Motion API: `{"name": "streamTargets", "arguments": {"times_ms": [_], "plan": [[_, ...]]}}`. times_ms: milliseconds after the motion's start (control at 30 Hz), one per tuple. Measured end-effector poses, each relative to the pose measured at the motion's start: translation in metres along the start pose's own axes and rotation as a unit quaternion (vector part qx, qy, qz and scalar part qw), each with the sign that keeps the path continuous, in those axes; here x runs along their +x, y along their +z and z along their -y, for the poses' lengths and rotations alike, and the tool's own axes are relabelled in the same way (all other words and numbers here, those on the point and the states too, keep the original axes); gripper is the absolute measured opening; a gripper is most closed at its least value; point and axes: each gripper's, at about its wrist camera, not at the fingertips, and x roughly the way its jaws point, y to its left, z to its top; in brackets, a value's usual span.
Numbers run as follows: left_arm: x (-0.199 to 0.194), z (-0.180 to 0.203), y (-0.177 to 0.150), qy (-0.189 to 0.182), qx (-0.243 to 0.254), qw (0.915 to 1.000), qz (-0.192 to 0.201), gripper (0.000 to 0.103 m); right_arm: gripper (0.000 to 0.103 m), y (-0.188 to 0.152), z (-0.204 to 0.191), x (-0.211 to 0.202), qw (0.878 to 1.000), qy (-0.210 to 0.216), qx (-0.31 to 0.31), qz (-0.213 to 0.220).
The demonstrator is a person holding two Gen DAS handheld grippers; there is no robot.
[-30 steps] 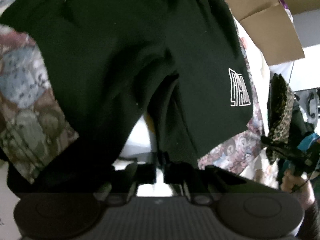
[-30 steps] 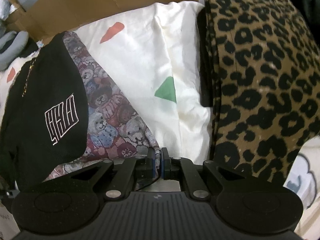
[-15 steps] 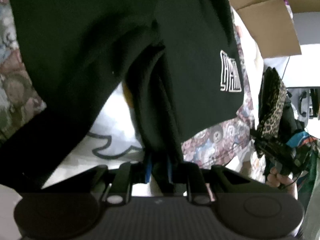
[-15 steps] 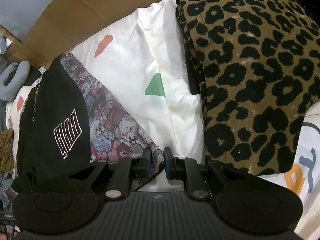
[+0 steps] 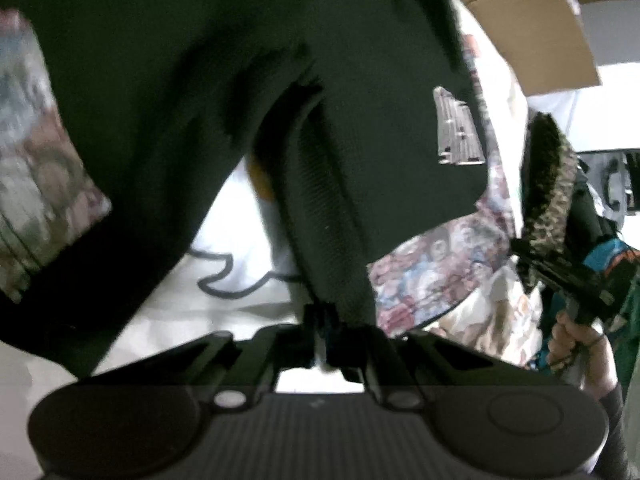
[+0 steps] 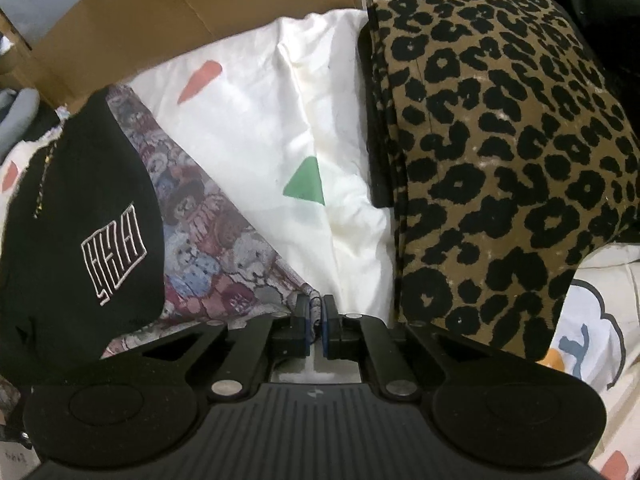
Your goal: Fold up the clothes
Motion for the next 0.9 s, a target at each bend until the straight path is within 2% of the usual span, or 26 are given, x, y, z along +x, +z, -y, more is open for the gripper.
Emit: {"name": "streamTargets", "arguments": {"times_ms": [100,167,333,367,433,467,600,733,767,800,900], "plan": [[-0.029,0.006,0.003,0.006,0.028,0.9993,0.024,0.026,0.006,0.002,-0.001,-0.012,1.0,-0.002,0.002,0.005],[-0.047,0.006,0.005,0.018,0.035,0.9984,0.041,0.031,0.007,0.003,-0.003,-0.025,1.0,0.005,0.002,0.022],[-0.089,-0.001,0.01,0.057,0.057,0.9939,0.076,0.034,0.01,0.009,-0.016,-0.054,0.998,0.028,-0.012,0.05],[-0.095,-0.004,0.011,0.065,0.059,0.9931,0.077,0.034,0.014,0.01,-0.019,-0.058,0.998,0.035,-0.015,0.053],[-0.106,-0.012,0.014,0.08,0.062,0.9917,0.079,0.035,0.031,0.013,-0.028,-0.064,0.997,0.04,-0.024,0.056],[-0.11,-0.017,0.014,0.087,0.061,0.9912,0.08,0.035,0.044,0.014,-0.032,-0.067,0.997,0.045,-0.028,0.059],[-0.116,-0.036,0.01,0.104,0.052,0.9901,0.079,0.037,0.046,0.016,-0.051,-0.077,0.995,0.053,-0.037,0.077],[-0.117,-0.058,0.001,0.106,0.04,0.9899,0.084,0.039,0.047,0.019,-0.076,-0.078,0.994,0.072,-0.057,0.064],[-0.116,-0.06,-0.001,0.104,0.041,0.9895,0.091,0.046,0.048,0.019,-0.083,-0.077,0.993,0.078,-0.064,0.059],[-0.115,-0.062,-0.003,0.101,0.042,0.989,0.099,0.058,0.049,0.019,-0.091,-0.076,0.992,0.085,-0.072,0.055],[-0.111,-0.067,-0.009,0.088,0.044,0.9881,0.119,0.062,0.05,0.016,-0.113,-0.072,0.99,0.105,-0.088,0.044]]}}
